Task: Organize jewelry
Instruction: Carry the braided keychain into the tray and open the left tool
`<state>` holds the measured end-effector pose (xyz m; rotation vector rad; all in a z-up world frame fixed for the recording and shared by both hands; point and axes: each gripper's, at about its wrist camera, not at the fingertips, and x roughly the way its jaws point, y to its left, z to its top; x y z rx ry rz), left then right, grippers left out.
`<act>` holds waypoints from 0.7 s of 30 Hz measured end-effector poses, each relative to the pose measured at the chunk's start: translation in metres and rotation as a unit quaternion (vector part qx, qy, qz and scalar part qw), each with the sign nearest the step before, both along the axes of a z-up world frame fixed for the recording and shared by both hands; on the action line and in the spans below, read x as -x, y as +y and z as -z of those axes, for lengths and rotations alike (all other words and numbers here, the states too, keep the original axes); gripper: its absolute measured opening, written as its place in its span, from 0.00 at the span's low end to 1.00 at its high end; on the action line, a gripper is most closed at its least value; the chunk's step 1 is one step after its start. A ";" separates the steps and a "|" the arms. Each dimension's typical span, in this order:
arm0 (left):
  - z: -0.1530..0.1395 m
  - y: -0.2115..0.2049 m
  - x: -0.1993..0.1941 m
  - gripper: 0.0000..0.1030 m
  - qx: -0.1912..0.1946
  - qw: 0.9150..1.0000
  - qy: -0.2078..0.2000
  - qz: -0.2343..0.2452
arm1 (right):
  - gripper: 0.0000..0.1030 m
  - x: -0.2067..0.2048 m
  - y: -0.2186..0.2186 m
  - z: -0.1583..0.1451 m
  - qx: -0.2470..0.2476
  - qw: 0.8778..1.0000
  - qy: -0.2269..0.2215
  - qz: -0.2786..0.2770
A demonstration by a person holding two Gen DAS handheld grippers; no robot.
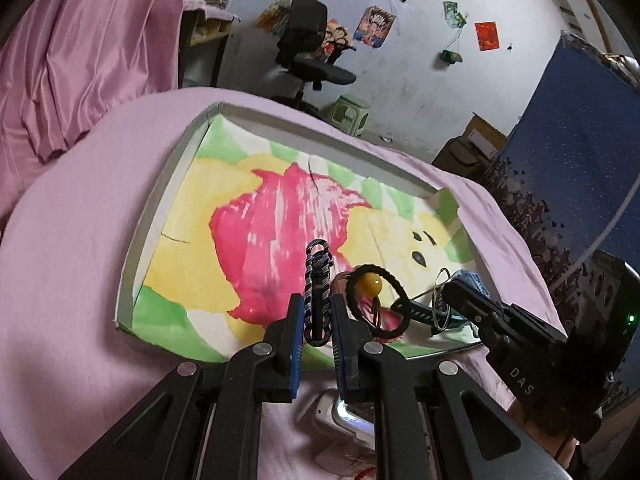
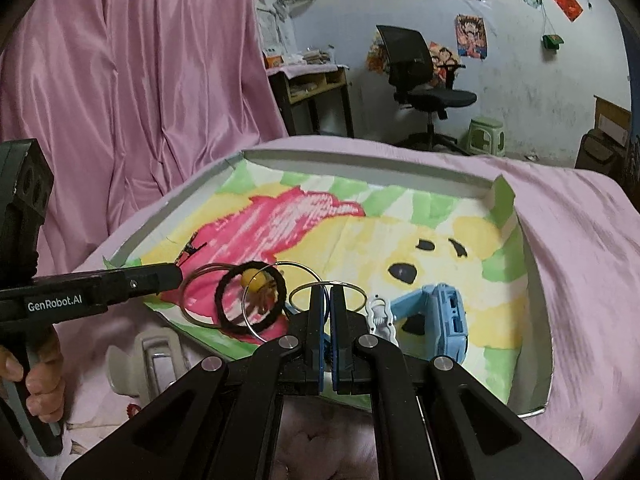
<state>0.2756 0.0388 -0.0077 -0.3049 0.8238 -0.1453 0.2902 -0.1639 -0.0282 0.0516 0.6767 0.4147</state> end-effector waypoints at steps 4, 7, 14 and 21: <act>0.002 0.002 -0.001 0.13 0.008 1.000 0.004 0.001 | 0.03 -0.001 0.001 0.004 0.009 1.000 0.005 0.004; 0.003 0.004 0.000 0.13 0.015 1.000 0.000 0.001 | 0.03 0.000 0.001 0.005 0.015 1.000 0.008 0.005; -0.001 0.004 0.008 0.21 0.015 1.000 -0.014 0.001 | 0.03 0.006 -0.003 0.002 0.017 1.000 0.004 0.007; -0.009 0.001 0.020 0.42 0.003 0.999 -0.038 0.000 | 0.03 0.016 -0.008 -0.002 0.017 1.000 -0.003 0.012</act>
